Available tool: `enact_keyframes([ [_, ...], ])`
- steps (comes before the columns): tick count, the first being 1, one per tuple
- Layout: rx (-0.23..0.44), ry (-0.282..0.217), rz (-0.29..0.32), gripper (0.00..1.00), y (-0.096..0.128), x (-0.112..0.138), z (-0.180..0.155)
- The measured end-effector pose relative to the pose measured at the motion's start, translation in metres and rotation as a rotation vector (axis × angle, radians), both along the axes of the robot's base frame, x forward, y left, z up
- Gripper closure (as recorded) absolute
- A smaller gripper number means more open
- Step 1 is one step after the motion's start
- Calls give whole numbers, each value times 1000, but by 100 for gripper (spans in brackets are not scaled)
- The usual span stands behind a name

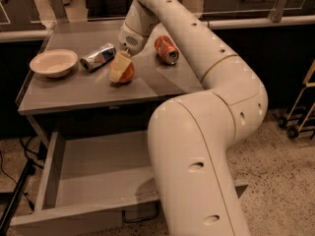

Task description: Place orange into top drawer

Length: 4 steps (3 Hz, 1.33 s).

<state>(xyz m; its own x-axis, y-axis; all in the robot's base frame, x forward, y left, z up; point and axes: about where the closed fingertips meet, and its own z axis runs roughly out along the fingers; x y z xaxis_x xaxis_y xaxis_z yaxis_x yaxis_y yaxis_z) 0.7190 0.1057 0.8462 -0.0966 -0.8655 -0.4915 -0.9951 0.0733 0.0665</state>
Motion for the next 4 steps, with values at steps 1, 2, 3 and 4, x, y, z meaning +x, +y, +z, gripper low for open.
enact_keyframes([
  [1,0,0,0,83,0,0,0],
  [2,17,-7,-23,100,1,2,1],
  [3,39,-41,-74,100,-11,-6,18],
  [4,68,-69,-118,100,-24,-32,34],
])
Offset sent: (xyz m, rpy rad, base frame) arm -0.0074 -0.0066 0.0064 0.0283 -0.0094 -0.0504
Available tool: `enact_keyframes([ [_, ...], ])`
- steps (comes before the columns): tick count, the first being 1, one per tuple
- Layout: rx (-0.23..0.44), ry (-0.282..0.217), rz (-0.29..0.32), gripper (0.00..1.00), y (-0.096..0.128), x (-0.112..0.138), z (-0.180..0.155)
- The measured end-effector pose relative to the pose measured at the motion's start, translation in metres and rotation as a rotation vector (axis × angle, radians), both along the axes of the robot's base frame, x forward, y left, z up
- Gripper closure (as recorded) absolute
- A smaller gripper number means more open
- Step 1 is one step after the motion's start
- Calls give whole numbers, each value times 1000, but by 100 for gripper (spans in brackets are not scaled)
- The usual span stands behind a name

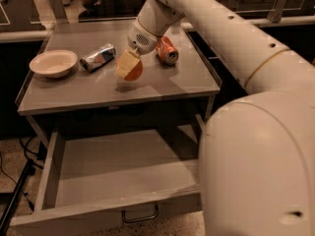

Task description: Place orange into top drawer

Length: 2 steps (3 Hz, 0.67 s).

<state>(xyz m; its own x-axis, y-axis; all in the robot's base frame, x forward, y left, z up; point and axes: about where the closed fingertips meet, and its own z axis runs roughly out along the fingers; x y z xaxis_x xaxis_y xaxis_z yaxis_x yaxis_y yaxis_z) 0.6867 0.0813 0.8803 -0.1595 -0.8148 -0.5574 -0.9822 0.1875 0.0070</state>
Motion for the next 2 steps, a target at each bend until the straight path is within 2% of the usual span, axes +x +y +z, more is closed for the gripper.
enact_keyframes([
  [1,25,-14,-41,100,-10,-34,8],
  [2,42,-2,-59,100,-12,-73,8],
])
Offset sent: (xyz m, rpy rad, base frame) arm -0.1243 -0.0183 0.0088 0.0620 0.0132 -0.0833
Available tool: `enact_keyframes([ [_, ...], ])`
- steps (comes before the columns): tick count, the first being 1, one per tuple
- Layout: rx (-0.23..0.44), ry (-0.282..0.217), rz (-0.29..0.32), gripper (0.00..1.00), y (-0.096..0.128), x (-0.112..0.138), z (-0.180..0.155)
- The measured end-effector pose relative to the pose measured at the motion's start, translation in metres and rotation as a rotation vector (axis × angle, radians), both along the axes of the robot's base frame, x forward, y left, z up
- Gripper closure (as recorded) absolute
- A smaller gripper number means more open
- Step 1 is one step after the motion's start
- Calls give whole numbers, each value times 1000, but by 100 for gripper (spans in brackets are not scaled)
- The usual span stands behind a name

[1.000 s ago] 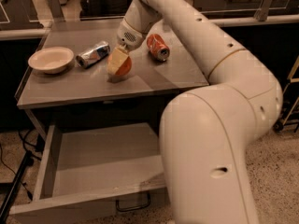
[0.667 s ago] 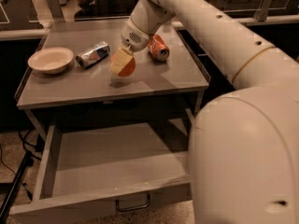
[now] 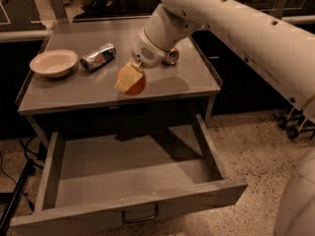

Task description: Place orange into top drawer

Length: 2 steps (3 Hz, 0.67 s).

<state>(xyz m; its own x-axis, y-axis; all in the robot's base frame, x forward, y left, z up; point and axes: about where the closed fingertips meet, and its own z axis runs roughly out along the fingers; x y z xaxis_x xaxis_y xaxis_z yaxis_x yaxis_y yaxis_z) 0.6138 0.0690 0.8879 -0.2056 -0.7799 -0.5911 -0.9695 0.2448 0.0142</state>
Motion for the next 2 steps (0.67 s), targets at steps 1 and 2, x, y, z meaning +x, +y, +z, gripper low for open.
enact_keyframes([
  [1,26,20,-20,100,1,-36,1],
  [2,19,28,-17,100,0,-40,-4],
])
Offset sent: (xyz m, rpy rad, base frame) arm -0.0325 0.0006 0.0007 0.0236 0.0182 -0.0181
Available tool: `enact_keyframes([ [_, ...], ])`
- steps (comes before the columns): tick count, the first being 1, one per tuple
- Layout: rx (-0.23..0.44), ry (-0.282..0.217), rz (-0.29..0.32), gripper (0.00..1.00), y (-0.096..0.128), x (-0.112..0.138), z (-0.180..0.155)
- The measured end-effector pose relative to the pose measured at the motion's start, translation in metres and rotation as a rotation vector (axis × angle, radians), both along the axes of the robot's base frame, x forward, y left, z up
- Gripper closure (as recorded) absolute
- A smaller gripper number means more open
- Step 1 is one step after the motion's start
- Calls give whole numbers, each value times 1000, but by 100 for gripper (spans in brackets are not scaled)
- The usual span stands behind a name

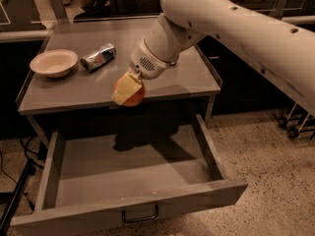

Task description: Place orange into top drawer

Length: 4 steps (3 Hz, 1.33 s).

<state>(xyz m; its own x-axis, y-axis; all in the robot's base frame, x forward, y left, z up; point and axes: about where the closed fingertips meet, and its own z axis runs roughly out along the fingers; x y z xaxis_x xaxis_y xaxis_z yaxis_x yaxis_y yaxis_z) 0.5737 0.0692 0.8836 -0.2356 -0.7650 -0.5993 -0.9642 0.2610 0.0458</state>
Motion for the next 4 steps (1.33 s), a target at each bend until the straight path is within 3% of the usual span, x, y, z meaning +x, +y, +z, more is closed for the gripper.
enact_keyframes([
  [1,-22,-19,-21,100,-4,6,-3],
  [2,-37,15,-73,100,-25,-2,-24],
  [4,-49,137,-175,100,-76,-53,-78],
])
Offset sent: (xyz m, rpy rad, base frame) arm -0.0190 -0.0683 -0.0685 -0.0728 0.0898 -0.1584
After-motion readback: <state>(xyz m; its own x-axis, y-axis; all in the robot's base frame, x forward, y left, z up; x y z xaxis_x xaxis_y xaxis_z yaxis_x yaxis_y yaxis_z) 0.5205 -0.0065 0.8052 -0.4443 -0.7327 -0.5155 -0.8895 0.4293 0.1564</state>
